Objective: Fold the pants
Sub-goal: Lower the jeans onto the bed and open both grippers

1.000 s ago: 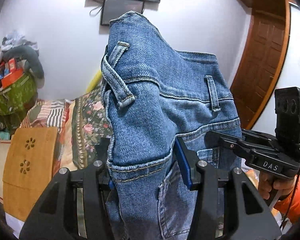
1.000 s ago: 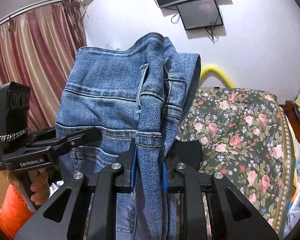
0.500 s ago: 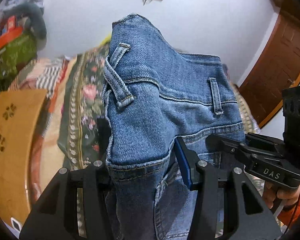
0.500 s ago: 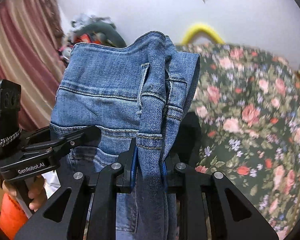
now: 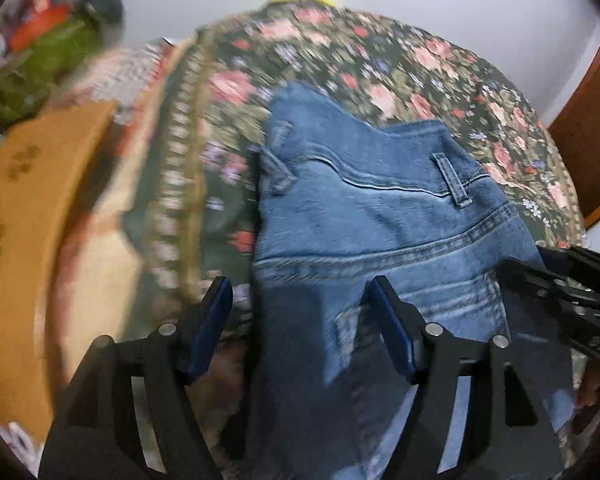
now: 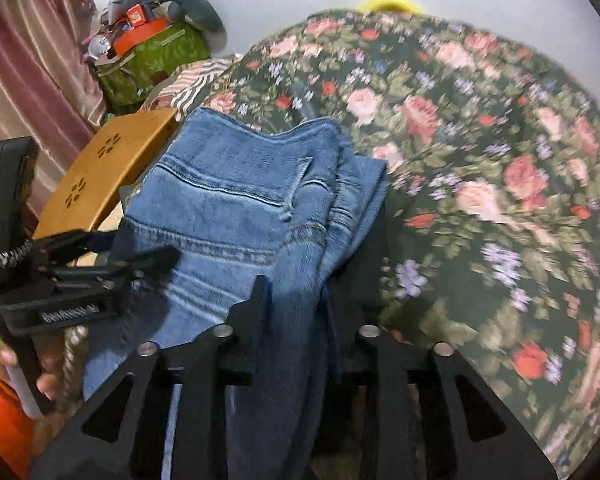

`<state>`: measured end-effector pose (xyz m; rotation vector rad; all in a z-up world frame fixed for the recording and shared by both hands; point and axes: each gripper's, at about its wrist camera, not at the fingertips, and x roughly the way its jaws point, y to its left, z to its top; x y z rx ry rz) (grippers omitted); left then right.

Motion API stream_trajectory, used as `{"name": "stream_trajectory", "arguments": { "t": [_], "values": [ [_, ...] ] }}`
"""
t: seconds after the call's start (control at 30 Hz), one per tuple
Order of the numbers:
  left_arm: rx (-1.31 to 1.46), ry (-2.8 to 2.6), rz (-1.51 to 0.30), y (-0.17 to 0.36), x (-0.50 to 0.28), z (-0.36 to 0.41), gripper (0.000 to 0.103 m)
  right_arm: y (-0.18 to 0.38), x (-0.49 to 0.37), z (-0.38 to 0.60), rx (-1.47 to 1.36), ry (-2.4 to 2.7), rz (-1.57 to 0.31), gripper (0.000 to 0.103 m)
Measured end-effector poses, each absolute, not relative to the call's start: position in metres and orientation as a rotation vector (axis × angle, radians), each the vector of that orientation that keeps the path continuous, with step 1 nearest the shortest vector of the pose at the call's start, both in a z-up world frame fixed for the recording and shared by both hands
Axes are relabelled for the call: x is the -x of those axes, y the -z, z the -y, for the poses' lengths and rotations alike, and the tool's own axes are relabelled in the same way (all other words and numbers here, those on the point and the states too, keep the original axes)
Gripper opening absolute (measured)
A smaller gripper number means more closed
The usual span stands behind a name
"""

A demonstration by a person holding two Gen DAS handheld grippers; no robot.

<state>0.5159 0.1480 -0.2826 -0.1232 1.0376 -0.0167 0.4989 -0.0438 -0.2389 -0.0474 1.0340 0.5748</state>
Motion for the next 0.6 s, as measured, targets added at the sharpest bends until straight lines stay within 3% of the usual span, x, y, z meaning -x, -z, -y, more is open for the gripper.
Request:
{"name": "stream_trajectory", "arguments": {
  "t": [0.17,0.6],
  "values": [
    [0.059,0.002,-0.948,0.23,-0.478,-0.147,0.07,0.204,-0.468,0.07,0.026,-0.586,-0.94,0.032],
    [-0.019,0.051,-0.501,0.029,-0.288,-0.073,0.073,0.003,-0.288,0.145,-0.096,-0.687,-0.417,0.032]
  ]
}}
